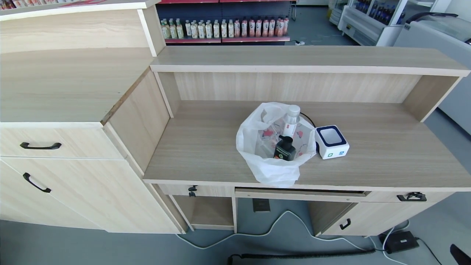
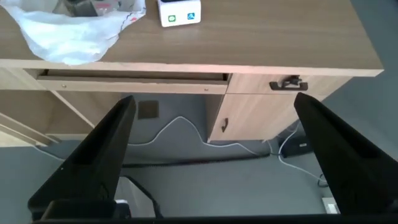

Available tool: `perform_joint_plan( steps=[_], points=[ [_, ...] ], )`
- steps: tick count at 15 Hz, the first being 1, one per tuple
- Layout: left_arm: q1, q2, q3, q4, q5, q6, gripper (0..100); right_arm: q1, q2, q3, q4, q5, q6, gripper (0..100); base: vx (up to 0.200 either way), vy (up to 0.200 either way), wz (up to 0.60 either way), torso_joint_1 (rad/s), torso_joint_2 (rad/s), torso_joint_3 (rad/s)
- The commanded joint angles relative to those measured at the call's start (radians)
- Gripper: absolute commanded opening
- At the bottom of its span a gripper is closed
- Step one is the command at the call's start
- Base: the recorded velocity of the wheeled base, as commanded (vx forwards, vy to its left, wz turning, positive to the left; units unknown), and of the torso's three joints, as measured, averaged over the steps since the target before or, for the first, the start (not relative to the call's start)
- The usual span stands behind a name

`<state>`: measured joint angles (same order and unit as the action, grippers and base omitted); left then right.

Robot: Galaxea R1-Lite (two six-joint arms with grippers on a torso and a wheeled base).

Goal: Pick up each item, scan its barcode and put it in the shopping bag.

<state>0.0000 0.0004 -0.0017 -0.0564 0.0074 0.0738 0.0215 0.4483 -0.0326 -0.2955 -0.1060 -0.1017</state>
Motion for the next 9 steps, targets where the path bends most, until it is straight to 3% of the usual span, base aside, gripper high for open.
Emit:
perform_joint_plan(
  steps=[1,4,9],
  points=[
    [0.0,0.0,0.0,0.0,0.0,0.0,100,-0.014,-0.315,0.033,0.23,0.002,0.019,100,0.0,0.0,0.0,0.0,0.0,0.0],
    [0.0,0.0,0.0,0.0,0.0,0.0,100,-0.031,-0.433,0.033,0.254,0.014,0.125,100,0.0,0.0,0.0,0.0,0.0,0.0],
    [0.0,0.0,0.0,0.0,0.0,0.0,100,-0.017,-0.448,0.029,0.317,0.015,0.181,100,0.0,0.0,0.0,0.0,0.0,0.0]
  ],
)
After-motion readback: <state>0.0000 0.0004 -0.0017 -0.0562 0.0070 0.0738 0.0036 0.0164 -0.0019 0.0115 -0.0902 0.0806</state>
